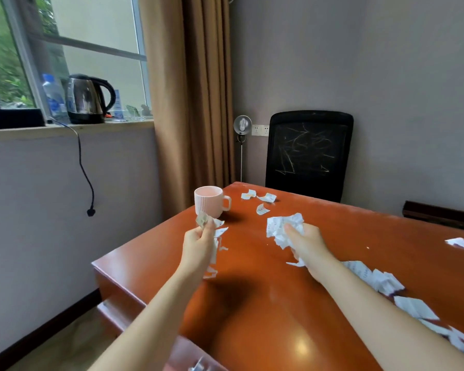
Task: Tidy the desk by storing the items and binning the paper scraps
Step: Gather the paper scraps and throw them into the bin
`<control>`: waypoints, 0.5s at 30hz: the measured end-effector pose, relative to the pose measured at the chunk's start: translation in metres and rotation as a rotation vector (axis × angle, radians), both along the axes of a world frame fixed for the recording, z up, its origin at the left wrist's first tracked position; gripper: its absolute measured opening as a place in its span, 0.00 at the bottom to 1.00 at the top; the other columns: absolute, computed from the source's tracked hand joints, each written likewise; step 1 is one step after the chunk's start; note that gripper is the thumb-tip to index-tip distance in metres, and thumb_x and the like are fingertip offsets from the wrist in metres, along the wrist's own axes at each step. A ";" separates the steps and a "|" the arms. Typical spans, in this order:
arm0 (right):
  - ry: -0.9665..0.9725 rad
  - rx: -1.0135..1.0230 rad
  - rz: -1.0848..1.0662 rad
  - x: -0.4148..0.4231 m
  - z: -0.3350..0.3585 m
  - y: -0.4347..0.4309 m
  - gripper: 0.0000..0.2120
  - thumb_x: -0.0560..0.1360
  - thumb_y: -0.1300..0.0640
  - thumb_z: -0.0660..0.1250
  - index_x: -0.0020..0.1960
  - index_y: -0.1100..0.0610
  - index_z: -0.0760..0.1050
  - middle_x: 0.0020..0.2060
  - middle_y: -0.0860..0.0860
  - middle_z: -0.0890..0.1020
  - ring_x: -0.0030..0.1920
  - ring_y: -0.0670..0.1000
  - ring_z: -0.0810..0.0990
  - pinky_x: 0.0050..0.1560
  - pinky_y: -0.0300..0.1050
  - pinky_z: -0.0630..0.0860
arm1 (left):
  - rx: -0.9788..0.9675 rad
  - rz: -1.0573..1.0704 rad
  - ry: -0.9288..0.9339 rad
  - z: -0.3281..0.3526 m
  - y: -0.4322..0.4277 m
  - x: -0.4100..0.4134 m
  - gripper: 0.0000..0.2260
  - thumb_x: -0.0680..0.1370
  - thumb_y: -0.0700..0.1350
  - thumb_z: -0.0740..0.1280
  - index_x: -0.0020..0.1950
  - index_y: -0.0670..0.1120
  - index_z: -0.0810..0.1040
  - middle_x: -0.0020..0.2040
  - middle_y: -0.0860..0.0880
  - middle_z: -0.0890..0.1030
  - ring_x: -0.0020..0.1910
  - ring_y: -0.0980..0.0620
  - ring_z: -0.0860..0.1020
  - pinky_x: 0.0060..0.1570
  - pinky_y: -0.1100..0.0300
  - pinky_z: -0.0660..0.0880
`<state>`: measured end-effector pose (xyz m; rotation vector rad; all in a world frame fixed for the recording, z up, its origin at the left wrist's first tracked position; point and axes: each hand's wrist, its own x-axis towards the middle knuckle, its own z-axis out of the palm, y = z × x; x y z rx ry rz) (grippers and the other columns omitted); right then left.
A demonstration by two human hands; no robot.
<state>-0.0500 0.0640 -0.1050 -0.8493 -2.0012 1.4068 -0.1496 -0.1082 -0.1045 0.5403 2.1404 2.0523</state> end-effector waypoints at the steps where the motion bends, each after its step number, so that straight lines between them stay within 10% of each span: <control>1: -0.010 0.019 0.037 -0.002 0.007 -0.006 0.11 0.79 0.55 0.59 0.42 0.60 0.72 0.30 0.53 0.66 0.29 0.48 0.65 0.36 0.45 0.68 | 0.005 -0.009 0.029 0.006 -0.007 -0.001 0.19 0.81 0.55 0.55 0.42 0.42 0.75 0.31 0.47 0.75 0.33 0.52 0.75 0.28 0.64 0.70; 5: -0.036 0.053 0.178 -0.010 0.036 -0.043 0.14 0.79 0.49 0.59 0.54 0.60 0.75 0.33 0.55 0.73 0.35 0.48 0.72 0.54 0.55 0.77 | -0.024 -0.047 0.140 0.033 -0.037 -0.005 0.23 0.80 0.56 0.56 0.33 0.41 0.72 0.29 0.45 0.75 0.32 0.49 0.77 0.26 0.65 0.69; 9: 0.056 0.114 0.399 -0.015 0.064 -0.092 0.08 0.81 0.49 0.57 0.52 0.51 0.73 0.41 0.43 0.77 0.45 0.45 0.77 0.40 0.35 0.72 | -0.087 -0.060 0.261 0.050 -0.073 -0.007 0.26 0.78 0.59 0.56 0.29 0.40 0.69 0.23 0.47 0.72 0.21 0.57 0.69 0.27 0.65 0.67; 15: 0.046 0.120 0.542 -0.043 0.062 -0.161 0.14 0.80 0.47 0.58 0.59 0.55 0.72 0.51 0.49 0.79 0.54 0.49 0.77 0.53 0.43 0.74 | -0.159 0.035 0.259 0.046 -0.141 -0.025 0.25 0.78 0.59 0.57 0.24 0.47 0.61 0.22 0.49 0.65 0.23 0.53 0.63 0.25 0.63 0.60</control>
